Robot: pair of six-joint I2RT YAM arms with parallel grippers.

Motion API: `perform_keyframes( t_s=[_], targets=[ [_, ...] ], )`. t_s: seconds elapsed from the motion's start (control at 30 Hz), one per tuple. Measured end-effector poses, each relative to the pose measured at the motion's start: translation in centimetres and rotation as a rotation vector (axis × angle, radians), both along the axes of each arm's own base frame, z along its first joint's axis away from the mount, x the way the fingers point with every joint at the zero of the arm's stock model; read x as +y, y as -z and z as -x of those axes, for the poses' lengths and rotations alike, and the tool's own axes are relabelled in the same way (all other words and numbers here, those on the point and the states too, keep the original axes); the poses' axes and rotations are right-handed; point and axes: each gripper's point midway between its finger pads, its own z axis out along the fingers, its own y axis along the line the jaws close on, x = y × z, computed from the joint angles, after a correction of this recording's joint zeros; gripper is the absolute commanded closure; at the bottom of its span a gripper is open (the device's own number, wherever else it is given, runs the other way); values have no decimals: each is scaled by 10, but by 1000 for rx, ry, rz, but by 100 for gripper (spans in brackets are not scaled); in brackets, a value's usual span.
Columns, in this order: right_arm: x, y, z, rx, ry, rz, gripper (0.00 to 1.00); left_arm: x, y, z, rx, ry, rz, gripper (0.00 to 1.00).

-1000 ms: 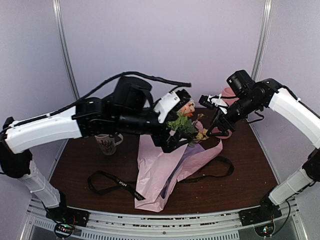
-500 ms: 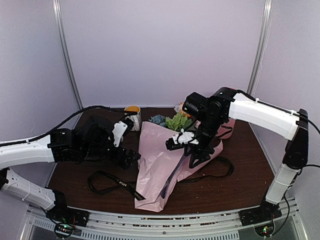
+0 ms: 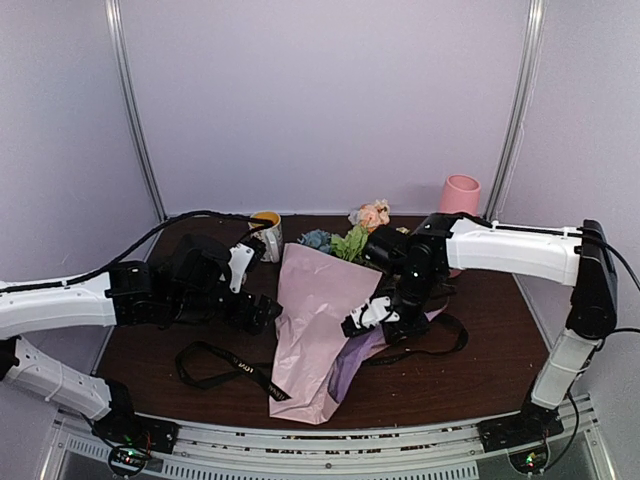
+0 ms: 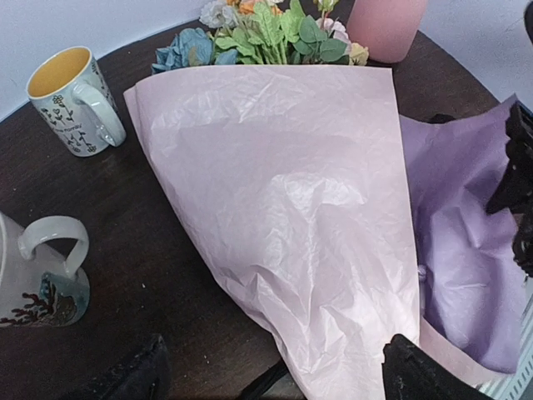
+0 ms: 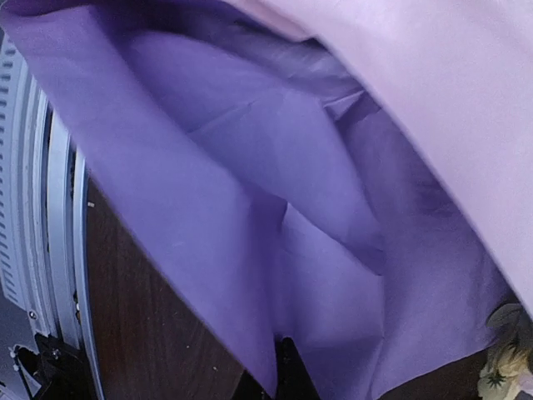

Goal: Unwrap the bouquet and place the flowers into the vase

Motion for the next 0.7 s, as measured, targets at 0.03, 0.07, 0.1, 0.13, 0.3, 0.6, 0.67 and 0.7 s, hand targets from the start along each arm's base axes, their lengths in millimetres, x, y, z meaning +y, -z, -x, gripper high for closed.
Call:
perform_keyframes(
  t_s=[0.03, 0.07, 0.1, 0.13, 0.3, 0.6, 0.67, 0.7],
  targets=[
    [-11, 8, 8, 3, -14, 24, 100, -5, 3, -2, 12, 4, -11, 13],
    [-24, 14, 16, -5, -32, 46, 100, -10, 6, -5, 22, 7, -23, 13],
    [-35, 17, 21, -13, -44, 63, 100, -15, 8, -7, 31, 11, -31, 14],
    [-45, 19, 26, -30, -59, 72, 100, -22, 11, -10, 44, 17, -42, 14],
    [-88, 35, 41, -131, -110, 109, 100, -58, 21, -19, 96, 71, -69, 10],
    [-116, 72, 43, -185, -101, 202, 54, -119, 35, 2, 91, 154, -248, 2],
    [-115, 63, 39, -209, -84, 173, 52, -130, 35, 4, 87, 148, -266, 2],
    [-115, 57, 38, -223, -76, 155, 51, -132, 36, 3, 87, 139, -275, 2]
  ],
)
